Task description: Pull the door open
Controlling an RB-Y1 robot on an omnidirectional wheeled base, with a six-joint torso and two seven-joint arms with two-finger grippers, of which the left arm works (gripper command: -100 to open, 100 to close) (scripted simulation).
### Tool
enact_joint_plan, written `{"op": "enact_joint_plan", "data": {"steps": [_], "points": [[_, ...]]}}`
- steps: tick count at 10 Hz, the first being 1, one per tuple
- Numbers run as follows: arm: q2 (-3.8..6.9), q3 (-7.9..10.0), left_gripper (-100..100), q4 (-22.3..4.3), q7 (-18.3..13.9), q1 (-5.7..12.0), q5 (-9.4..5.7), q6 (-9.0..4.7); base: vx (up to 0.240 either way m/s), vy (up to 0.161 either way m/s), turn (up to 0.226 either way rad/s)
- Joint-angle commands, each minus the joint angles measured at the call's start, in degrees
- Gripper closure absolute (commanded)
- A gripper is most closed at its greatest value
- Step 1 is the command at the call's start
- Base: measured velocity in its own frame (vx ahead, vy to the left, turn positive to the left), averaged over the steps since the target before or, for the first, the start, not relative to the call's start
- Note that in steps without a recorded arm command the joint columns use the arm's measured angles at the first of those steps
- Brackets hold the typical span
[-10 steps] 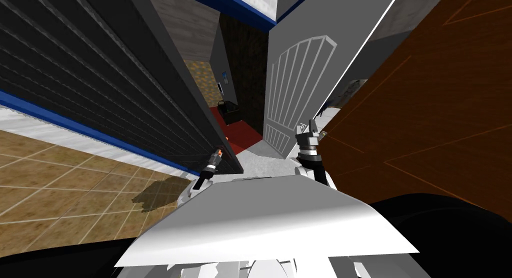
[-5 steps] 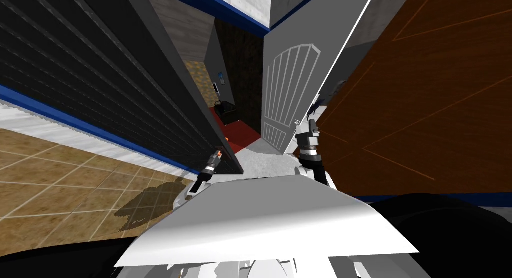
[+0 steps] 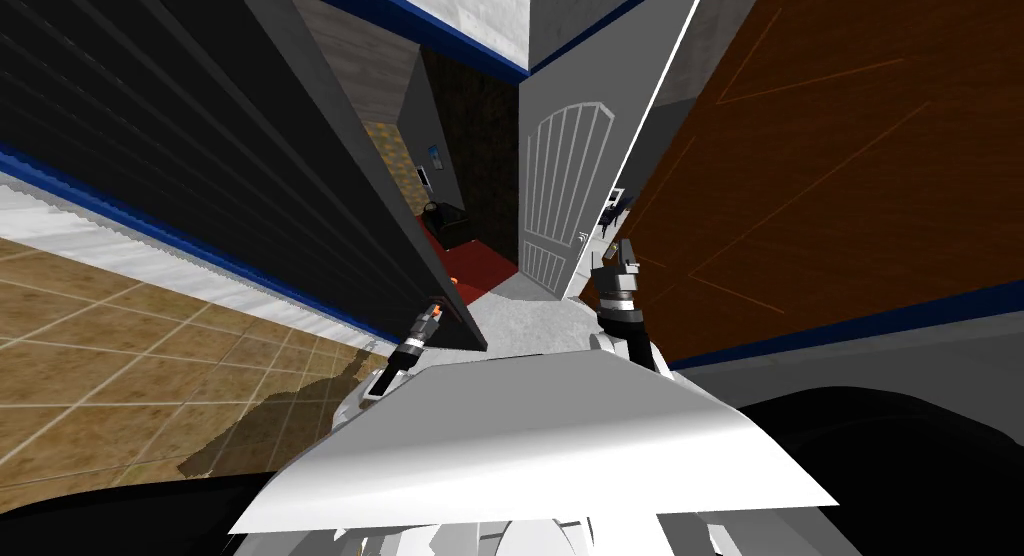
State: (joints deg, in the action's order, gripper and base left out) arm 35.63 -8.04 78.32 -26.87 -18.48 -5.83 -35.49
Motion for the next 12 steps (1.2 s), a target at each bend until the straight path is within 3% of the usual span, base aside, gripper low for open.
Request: {"op": "enact_joint_plan", "data": {"steps": [1, 2, 6, 7, 12], "points": [[0.0, 0.0, 100, 0.0, 0.0, 0.0, 0.0, 0.0, -0.089, 0.045, -0.03], [1.13, -0.49, 100, -0.74, -0.85, -0.83, 0.09, -2.08, -0.121, 0.066, -0.096], [3.56, -1.05, 100, -2.14, -2.47, -2.16, 0.14, -6.33, -0.144, 0.078, -0.101], [4.62, -1.3, 100, -2.75, -3.18, -2.75, 0.16, -8.18, -0.145, 0.064, -0.105], [7.52, -1.97, 100, -4.41, -5.11, -4.34, 0.23, -13.25, -0.138, 0.066, -0.078]]}}
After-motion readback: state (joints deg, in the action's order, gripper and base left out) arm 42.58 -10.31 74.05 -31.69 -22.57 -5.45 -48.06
